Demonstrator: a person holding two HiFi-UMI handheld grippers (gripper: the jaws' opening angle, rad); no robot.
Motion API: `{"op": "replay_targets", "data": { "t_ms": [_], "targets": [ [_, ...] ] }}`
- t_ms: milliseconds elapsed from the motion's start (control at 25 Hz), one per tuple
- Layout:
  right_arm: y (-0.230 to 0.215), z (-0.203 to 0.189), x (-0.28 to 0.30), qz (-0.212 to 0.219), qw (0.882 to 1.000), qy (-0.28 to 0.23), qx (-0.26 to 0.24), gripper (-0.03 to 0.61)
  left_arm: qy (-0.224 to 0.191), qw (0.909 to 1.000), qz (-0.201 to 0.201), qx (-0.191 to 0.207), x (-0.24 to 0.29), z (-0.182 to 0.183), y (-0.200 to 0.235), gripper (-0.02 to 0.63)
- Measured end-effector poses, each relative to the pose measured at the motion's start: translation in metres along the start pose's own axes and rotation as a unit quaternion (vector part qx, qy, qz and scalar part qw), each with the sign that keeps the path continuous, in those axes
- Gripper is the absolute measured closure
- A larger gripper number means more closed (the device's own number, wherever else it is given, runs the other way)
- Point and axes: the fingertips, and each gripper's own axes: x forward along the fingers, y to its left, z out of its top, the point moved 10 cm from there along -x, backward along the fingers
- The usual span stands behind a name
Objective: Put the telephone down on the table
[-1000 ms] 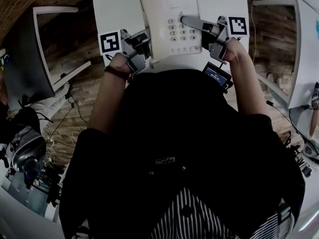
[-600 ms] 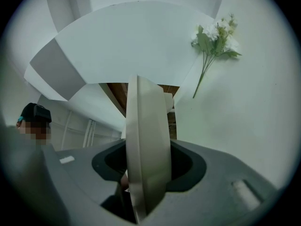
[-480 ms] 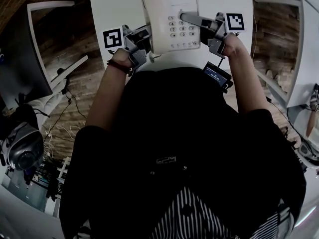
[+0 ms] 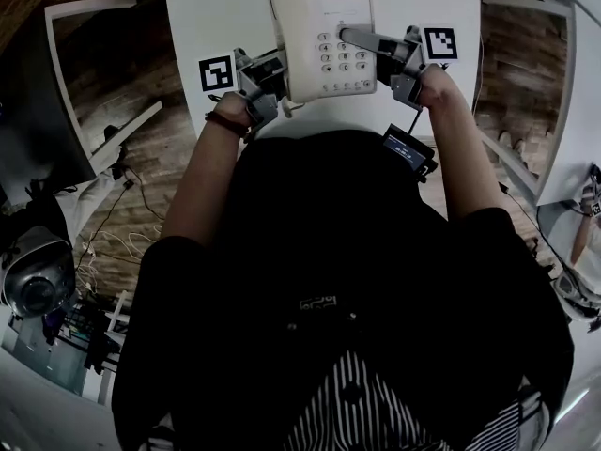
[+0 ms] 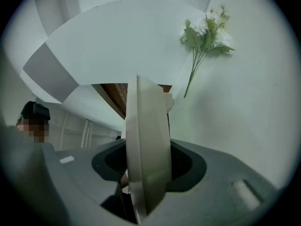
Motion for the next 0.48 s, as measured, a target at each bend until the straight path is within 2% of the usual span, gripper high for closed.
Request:
{"op": "replay_targets", "data": {
  "t_ms": [480],
  "targets": [
    [-0.033,-0.002,0.0,-0.007,1.0,-0.003,0.022,0.377,0.008,0.9997,0.021,-0.012,0.0,-0.001,0.029,0.419]
  ]
}}
